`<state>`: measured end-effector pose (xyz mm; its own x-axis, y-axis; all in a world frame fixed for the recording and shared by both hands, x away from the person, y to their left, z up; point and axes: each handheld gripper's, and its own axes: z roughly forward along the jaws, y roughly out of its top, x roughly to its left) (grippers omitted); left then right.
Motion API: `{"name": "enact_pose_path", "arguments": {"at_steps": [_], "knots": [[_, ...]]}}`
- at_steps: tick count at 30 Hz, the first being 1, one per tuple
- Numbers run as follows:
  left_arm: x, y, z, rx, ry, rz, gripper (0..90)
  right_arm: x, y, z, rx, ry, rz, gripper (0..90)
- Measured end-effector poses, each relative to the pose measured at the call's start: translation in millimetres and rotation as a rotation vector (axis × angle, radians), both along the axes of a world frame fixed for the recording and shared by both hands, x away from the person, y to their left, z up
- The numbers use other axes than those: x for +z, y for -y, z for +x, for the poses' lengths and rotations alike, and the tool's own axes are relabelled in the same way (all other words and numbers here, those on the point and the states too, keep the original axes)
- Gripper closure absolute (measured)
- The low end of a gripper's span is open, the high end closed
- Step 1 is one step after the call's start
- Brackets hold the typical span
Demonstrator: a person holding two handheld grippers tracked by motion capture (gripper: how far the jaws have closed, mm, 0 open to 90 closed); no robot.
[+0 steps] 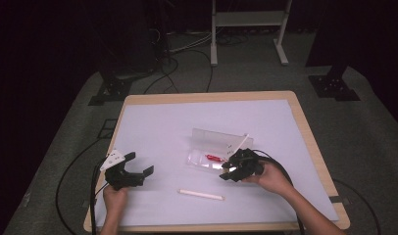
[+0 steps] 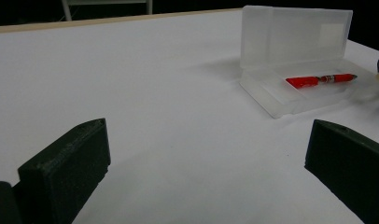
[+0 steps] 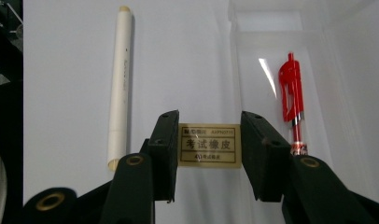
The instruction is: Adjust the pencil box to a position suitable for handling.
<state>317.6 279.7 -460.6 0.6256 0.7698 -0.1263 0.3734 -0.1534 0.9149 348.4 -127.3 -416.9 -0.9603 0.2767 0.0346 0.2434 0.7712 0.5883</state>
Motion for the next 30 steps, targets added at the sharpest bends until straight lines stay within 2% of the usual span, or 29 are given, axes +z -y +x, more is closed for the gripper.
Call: {"name": "enact_pose_path", "arguments": {"at_steps": [16, 30], "knots": [[-0.2, -0.3, 0.1, -0.001, 0.004, 0.0, 0.0, 9.6, -17.1, 18.2, 0.008, 0.005, 0.025, 58.2], [-0.2, -0.9, 0.3, -0.004, 0.006, -0.004, 0.0, 14.1, -33.2, 29.4, 0.022, 0.003, 0.021, 58.2]]}}
